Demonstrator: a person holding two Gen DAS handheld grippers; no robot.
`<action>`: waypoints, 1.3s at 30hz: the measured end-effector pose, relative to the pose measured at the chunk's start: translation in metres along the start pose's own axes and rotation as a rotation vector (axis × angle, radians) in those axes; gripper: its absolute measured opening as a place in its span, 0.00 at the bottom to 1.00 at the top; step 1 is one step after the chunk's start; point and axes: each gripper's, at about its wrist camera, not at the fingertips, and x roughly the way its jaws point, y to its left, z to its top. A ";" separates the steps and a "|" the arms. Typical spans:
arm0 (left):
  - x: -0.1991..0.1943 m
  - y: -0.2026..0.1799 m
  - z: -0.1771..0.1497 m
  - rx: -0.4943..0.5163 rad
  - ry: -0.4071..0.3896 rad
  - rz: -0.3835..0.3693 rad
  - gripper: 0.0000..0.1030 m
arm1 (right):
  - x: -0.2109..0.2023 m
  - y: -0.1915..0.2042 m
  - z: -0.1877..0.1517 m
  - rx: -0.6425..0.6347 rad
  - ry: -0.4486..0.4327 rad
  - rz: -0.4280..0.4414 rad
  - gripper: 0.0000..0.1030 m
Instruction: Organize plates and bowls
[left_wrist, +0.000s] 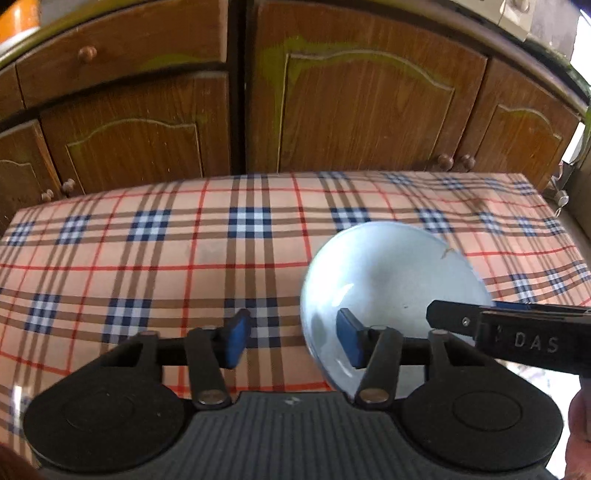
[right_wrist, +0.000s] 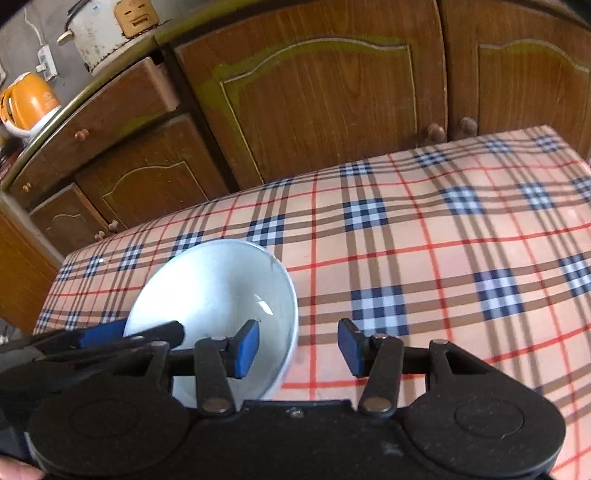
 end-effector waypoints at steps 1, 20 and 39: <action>0.003 0.000 -0.001 -0.001 0.001 0.004 0.52 | 0.003 0.001 0.000 -0.006 0.002 -0.002 0.56; -0.026 0.008 -0.009 -0.015 -0.107 -0.098 0.21 | -0.016 0.016 -0.010 0.005 -0.082 0.065 0.21; -0.140 -0.020 -0.015 0.021 -0.241 -0.059 0.21 | -0.137 0.044 -0.020 -0.042 -0.199 0.085 0.21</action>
